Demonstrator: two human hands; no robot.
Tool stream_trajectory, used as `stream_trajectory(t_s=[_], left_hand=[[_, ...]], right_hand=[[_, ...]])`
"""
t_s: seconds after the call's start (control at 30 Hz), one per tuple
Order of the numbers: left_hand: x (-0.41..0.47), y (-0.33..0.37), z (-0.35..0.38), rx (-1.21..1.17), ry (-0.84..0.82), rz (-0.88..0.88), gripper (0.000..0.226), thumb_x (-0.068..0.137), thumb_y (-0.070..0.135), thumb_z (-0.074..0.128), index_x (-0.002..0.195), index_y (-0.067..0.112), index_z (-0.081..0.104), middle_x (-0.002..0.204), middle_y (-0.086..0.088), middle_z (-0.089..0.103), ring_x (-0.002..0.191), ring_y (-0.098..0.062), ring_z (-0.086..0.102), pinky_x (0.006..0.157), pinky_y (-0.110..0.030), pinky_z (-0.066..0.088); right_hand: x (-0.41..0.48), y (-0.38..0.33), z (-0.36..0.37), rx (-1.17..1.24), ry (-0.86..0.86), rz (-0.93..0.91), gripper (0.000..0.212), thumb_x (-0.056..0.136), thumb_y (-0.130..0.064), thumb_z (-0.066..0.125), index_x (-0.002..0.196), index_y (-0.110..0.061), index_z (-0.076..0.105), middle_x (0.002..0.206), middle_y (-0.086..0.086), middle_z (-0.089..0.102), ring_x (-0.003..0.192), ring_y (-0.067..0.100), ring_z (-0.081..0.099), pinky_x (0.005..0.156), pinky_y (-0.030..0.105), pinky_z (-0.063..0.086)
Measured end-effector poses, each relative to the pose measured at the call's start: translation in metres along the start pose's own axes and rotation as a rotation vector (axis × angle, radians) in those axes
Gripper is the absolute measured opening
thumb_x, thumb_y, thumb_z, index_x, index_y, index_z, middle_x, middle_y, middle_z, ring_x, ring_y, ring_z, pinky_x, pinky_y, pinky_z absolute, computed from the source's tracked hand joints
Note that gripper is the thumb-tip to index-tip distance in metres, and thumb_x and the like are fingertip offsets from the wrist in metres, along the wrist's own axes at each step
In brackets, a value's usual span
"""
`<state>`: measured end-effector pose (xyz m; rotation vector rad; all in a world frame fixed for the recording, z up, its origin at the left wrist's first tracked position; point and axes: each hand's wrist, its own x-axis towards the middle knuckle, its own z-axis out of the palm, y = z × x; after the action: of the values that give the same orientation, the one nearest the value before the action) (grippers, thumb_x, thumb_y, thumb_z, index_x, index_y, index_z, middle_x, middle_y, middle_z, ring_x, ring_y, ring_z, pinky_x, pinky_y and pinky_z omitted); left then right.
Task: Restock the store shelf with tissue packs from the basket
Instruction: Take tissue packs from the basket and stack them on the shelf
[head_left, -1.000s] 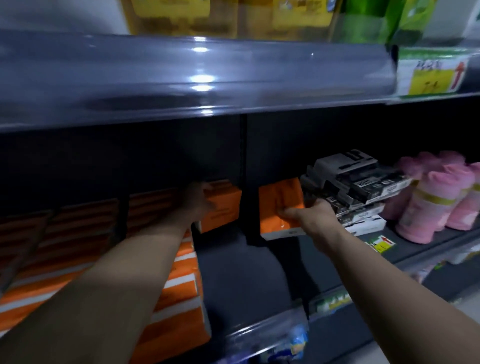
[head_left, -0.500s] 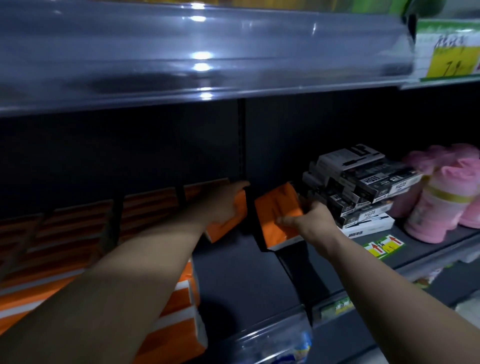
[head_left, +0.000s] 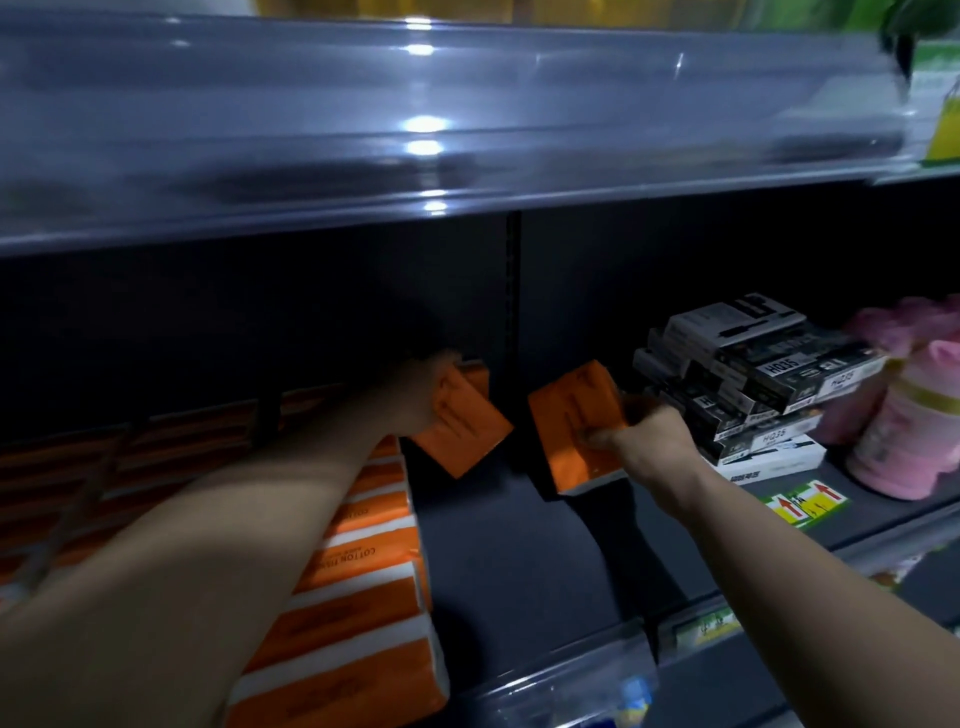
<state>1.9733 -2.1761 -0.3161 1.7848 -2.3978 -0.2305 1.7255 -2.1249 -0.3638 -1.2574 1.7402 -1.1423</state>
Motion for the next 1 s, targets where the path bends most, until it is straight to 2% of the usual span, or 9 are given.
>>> stream_trajectory(t_s=[0.1, 0.13, 0.2, 0.27, 0.4, 0.57, 0.73, 0.87, 1.0], left_hand=[[0.005, 0.0, -0.001, -0.028, 0.105, 0.02, 0.052, 0.08, 0.002, 0.064, 0.129, 0.005, 0.046, 0.116, -0.009, 0.053, 0.097, -0.017, 0.05, 0.066, -0.016, 0.032], [0.005, -0.001, -0.001, -0.015, 0.134, 0.015, 0.049, 0.081, 0.005, 0.066, 0.127, 0.003, 0.048, 0.118, -0.011, 0.055, 0.1, -0.019, 0.051, 0.067, -0.018, 0.03], [0.005, -0.005, 0.003, 0.055, 0.13, -0.023, 0.058, 0.083, 0.014, 0.068, 0.134, 0.002, 0.044, 0.135, -0.016, 0.049, 0.12, -0.027, 0.048, 0.088, -0.025, 0.033], [0.009, -0.011, 0.013, 0.124, 0.1, -0.073, 0.059, 0.082, 0.017, 0.07, 0.134, 0.003, 0.047, 0.138, -0.017, 0.047, 0.125, -0.03, 0.047, 0.1, -0.032, 0.035], [0.011, -0.016, 0.023, 0.18, 0.146, -0.166, 0.039, 0.079, 0.01, 0.068, 0.117, 0.006, 0.06, 0.123, -0.015, 0.057, 0.112, -0.032, 0.056, 0.092, -0.037, 0.047], [0.011, -0.017, 0.024, 0.209, 0.201, -0.194, 0.051, 0.077, 0.012, 0.069, 0.125, 0.011, 0.055, 0.127, -0.014, 0.054, 0.117, -0.033, 0.053, 0.098, -0.042, 0.047], [0.006, -0.021, 0.007, -0.111, 0.141, -0.222, 0.061, 0.074, 0.031, 0.078, 0.125, 0.008, 0.055, 0.125, -0.013, 0.056, 0.113, -0.029, 0.055, 0.094, -0.036, 0.047], [-0.011, -0.029, -0.014, -0.32, 0.247, -0.214, 0.043, 0.088, 0.03, 0.066, 0.121, 0.004, 0.057, 0.121, -0.014, 0.059, 0.109, -0.028, 0.057, 0.087, -0.032, 0.045], [-0.034, -0.043, -0.015, -0.333, 0.269, -0.208, 0.029, 0.091, 0.029, 0.06, 0.112, 0.009, 0.061, 0.11, -0.007, 0.062, 0.101, -0.021, 0.058, 0.081, -0.028, 0.043]], right_hand=[[0.003, -0.001, 0.002, -0.009, 0.019, -0.012, 0.054, 0.061, -0.008, 0.086, 0.111, -0.008, 0.065, 0.1, 0.012, 0.07, 0.082, 0.024, 0.067, 0.067, 0.03, 0.055], [0.003, -0.002, 0.002, -0.006, 0.023, -0.015, 0.053, 0.061, -0.009, 0.086, 0.11, -0.009, 0.066, 0.1, 0.011, 0.07, 0.083, 0.024, 0.068, 0.071, 0.032, 0.056], [0.004, -0.003, 0.001, -0.003, 0.033, -0.014, 0.052, 0.062, -0.01, 0.086, 0.109, -0.01, 0.065, 0.098, 0.01, 0.07, 0.084, 0.025, 0.067, 0.074, 0.035, 0.056], [0.004, -0.003, 0.002, -0.002, 0.049, -0.012, 0.052, 0.06, -0.01, 0.087, 0.108, -0.011, 0.066, 0.098, 0.01, 0.07, 0.084, 0.025, 0.068, 0.077, 0.037, 0.057], [0.001, -0.008, 0.005, -0.01, 0.053, -0.043, 0.052, 0.062, -0.009, 0.085, 0.11, -0.012, 0.065, 0.1, 0.008, 0.069, 0.085, 0.022, 0.065, 0.075, 0.033, 0.055], [-0.005, -0.015, 0.008, 0.008, -0.006, -0.094, 0.06, 0.066, 0.002, 0.08, 0.121, -0.012, 0.058, 0.103, 0.003, 0.059, 0.091, 0.017, 0.056, 0.076, 0.025, 0.044], [-0.003, -0.028, 0.019, -0.04, -0.159, -0.213, 0.054, 0.065, 0.011, 0.077, 0.11, -0.01, 0.056, 0.094, -0.001, 0.06, 0.076, 0.007, 0.055, 0.056, 0.008, 0.046], [0.001, -0.046, 0.036, -0.269, -0.249, -0.334, 0.051, 0.063, 0.002, 0.081, 0.106, -0.016, 0.06, 0.099, 0.002, 0.061, 0.09, 0.015, 0.057, 0.072, 0.019, 0.045], [0.003, -0.055, 0.064, -0.5, -0.355, -0.445, 0.05, 0.065, -0.01, 0.077, 0.111, -0.024, 0.062, 0.105, 0.0, 0.062, 0.105, 0.024, 0.057, 0.085, 0.028, 0.047]])
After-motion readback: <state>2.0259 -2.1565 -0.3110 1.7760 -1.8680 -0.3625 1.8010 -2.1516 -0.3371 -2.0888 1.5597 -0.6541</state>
